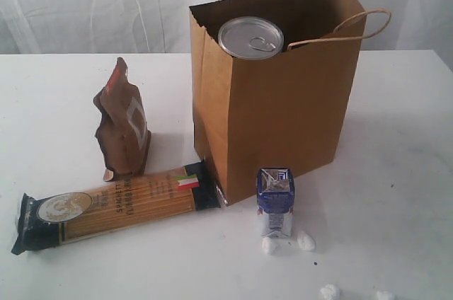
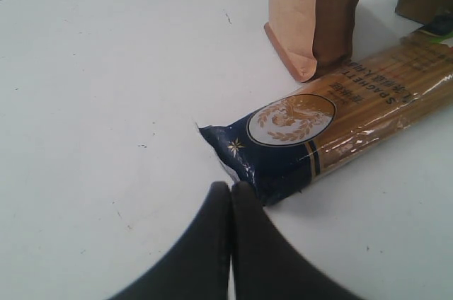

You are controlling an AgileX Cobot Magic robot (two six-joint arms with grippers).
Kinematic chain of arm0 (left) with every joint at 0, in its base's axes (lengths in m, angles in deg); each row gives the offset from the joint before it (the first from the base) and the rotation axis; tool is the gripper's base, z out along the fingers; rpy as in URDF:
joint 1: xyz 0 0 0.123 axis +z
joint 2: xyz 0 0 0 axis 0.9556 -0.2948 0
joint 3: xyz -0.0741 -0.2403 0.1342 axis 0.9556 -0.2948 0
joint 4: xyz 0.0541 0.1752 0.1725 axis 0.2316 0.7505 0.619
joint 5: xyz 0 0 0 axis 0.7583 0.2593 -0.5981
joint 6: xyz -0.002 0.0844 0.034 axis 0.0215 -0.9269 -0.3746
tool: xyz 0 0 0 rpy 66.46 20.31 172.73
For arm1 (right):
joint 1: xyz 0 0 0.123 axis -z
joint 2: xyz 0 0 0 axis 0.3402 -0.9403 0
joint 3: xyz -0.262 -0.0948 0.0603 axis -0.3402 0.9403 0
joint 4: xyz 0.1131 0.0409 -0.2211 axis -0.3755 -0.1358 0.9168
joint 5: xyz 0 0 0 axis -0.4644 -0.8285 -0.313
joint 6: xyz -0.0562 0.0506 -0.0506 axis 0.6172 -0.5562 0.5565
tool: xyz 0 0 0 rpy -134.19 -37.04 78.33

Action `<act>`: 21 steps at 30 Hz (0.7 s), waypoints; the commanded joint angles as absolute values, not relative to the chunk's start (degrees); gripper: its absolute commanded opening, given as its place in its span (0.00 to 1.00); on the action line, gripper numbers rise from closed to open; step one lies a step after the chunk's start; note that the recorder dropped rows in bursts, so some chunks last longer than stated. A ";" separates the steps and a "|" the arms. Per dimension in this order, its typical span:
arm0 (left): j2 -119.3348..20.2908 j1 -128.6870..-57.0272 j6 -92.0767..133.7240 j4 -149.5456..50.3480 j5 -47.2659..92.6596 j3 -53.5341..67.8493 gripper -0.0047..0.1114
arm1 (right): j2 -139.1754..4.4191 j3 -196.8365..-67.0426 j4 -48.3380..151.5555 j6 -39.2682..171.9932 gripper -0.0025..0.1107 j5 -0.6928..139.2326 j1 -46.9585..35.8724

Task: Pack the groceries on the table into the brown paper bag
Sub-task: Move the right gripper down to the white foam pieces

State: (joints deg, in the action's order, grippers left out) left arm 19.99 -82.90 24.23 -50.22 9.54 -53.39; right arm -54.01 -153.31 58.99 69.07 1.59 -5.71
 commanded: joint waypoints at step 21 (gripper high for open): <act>20.29 -82.65 24.32 -50.35 9.37 -53.53 0.04 | -45.36 -117.63 42.29 76.25 0.61 3.01 -5.12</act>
State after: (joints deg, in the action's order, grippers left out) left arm 19.99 -82.90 24.23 -50.22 9.54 -53.39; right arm -45.15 -122.06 45.32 72.99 -0.41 -5.71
